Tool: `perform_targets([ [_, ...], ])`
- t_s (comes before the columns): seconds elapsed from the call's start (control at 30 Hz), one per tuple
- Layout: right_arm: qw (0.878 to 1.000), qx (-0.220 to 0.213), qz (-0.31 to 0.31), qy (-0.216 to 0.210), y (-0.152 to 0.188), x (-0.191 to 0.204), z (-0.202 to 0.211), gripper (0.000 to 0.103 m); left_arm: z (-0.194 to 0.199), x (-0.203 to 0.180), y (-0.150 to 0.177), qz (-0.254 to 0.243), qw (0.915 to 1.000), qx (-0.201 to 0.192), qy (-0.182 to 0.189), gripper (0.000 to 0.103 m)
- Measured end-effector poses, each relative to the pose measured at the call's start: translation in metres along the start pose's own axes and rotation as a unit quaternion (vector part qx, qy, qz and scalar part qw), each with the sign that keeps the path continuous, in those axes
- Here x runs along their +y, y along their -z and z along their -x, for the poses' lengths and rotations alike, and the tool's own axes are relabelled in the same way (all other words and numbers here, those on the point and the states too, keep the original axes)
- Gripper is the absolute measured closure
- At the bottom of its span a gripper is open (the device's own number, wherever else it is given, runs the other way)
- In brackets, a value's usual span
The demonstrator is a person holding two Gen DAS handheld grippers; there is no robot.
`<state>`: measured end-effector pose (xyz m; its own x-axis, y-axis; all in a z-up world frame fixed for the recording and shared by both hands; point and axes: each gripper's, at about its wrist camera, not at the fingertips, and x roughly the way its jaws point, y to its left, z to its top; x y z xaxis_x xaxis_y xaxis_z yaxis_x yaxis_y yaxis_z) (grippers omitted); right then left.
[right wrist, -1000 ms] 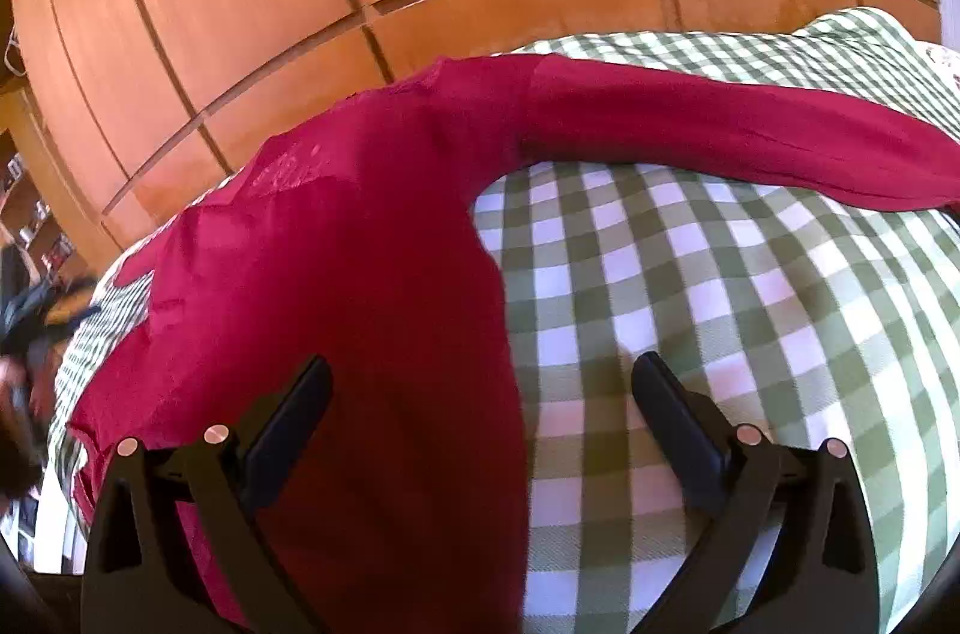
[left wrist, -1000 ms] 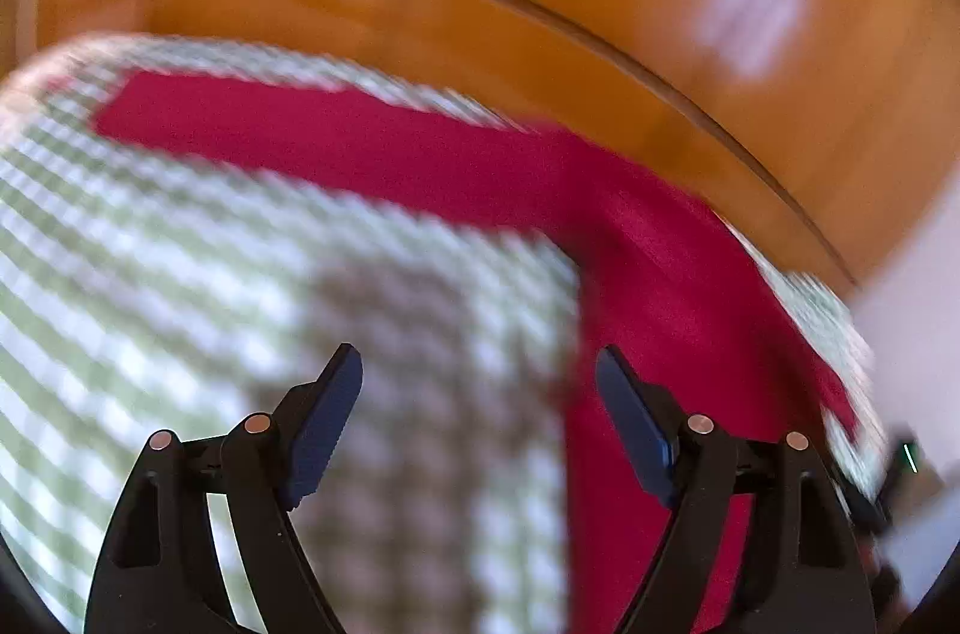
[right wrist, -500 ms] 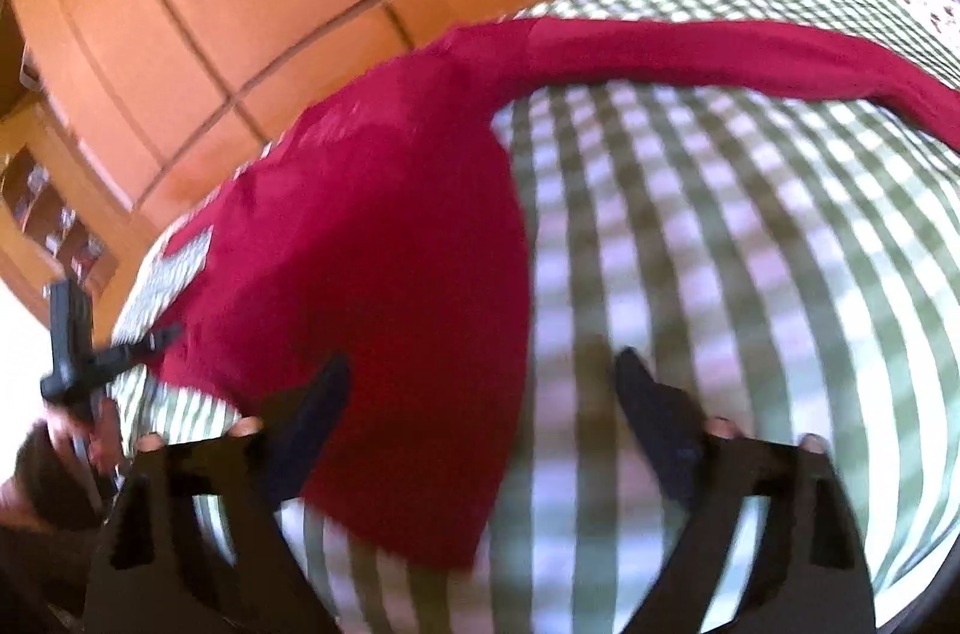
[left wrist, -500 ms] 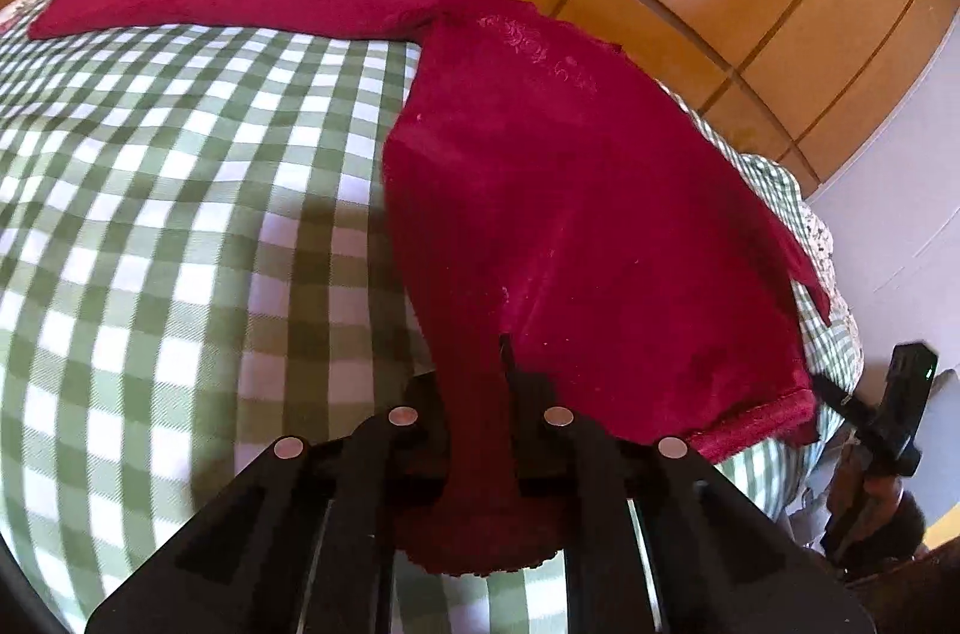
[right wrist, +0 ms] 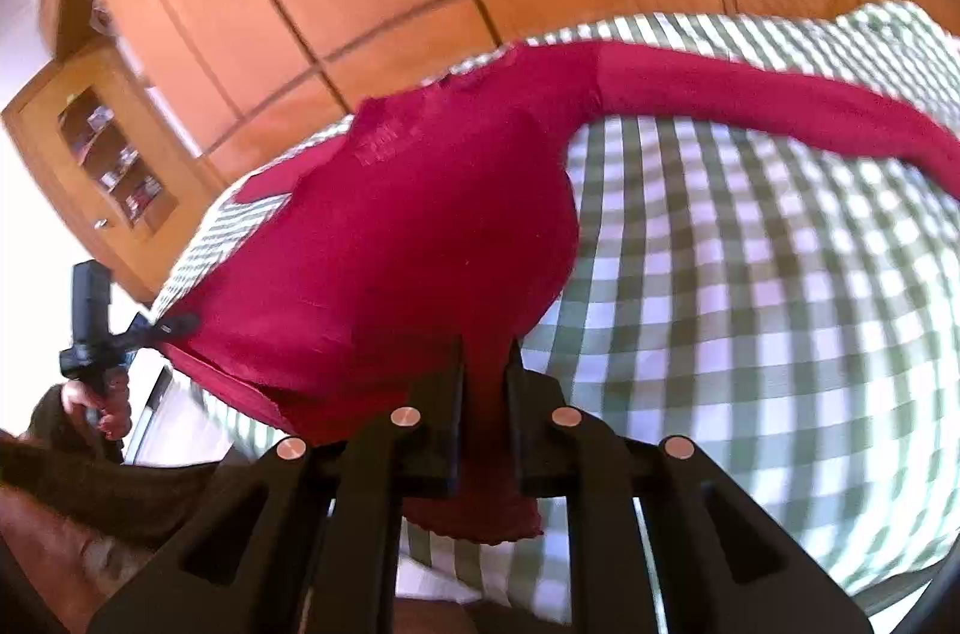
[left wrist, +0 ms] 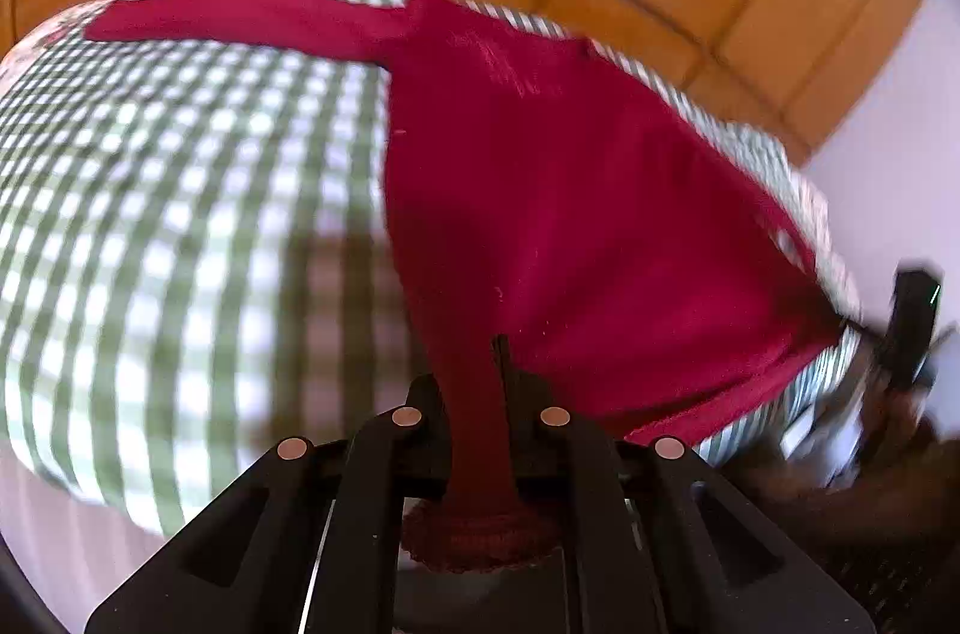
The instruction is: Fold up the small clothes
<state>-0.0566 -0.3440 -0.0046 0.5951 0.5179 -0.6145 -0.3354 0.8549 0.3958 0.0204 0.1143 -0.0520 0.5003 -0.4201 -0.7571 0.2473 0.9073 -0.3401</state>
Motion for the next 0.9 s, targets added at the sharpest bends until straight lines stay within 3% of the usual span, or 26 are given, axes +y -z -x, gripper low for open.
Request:
perform_targets([
  [0.13, 0.998, 0.045, 0.034, -0.002, 0.015, -0.001, 0.006, 0.093, -0.011, -0.020, 0.028, -0.060, 0.9974, 0.028, -0.027, 0.096],
  [0.23, 0.994, 0.100, 0.035, -0.002, 0.032, -0.010, -0.012, 0.092, -0.014, -0.019, 0.037, -0.065, 0.9969, 0.032, -0.029, 0.096],
  [0.27, 0.993, 0.116, 0.035, 0.000, 0.036, -0.013, -0.019, 0.090, -0.013, -0.017, 0.036, -0.063, 0.9973, 0.031, -0.023, 0.096],
  [0.3, 0.992, 0.119, 0.034, 0.009, 0.038, -0.015, -0.022, 0.082, -0.012, -0.014, 0.035, -0.058, 0.9977, 0.032, -0.014, 0.094],
  [0.33, 0.993, 0.117, 0.026, 0.007, 0.036, -0.018, -0.022, 0.062, -0.010, -0.012, 0.033, -0.050, 0.9983, 0.031, -0.005, 0.086],
  [0.37, 0.995, 0.099, 0.012, -0.007, 0.029, -0.020, -0.018, 0.053, -0.007, -0.010, 0.034, -0.042, 0.9987, 0.029, 0.002, 0.080],
  [0.4, 0.997, 0.073, 0.008, -0.012, 0.022, -0.020, -0.011, 0.044, -0.003, -0.007, 0.032, -0.033, 0.9991, 0.025, 0.011, 0.068],
  [0.43, 0.999, 0.053, 0.006, -0.007, 0.015, -0.020, -0.009, 0.034, 0.002, -0.004, 0.029, -0.024, 0.9994, 0.014, 0.019, 0.051],
  [0.5, 1.000, 0.003, 0.002, 0.025, -0.011, -0.017, -0.004, 0.015, 0.012, 0.001, 0.021, -0.010, 0.9996, -0.022, 0.017, 0.037],
  [0.63, 0.994, -0.057, -0.009, 0.095, -0.055, -0.010, -0.023, 0.004, 0.016, 0.016, 0.000, 0.032, 0.9972, -0.068, -0.006, 0.024],
  [0.77, 0.988, -0.045, -0.040, 0.145, -0.091, -0.005, -0.072, 0.002, 0.009, 0.038, -0.028, 0.104, 0.9888, -0.101, -0.035, 0.024],
  [0.9, 0.975, -0.043, 0.009, 0.218, -0.120, 0.013, -0.122, 0.002, 0.004, 0.063, -0.048, 0.168, 0.9768, -0.123, -0.051, 0.017],
])
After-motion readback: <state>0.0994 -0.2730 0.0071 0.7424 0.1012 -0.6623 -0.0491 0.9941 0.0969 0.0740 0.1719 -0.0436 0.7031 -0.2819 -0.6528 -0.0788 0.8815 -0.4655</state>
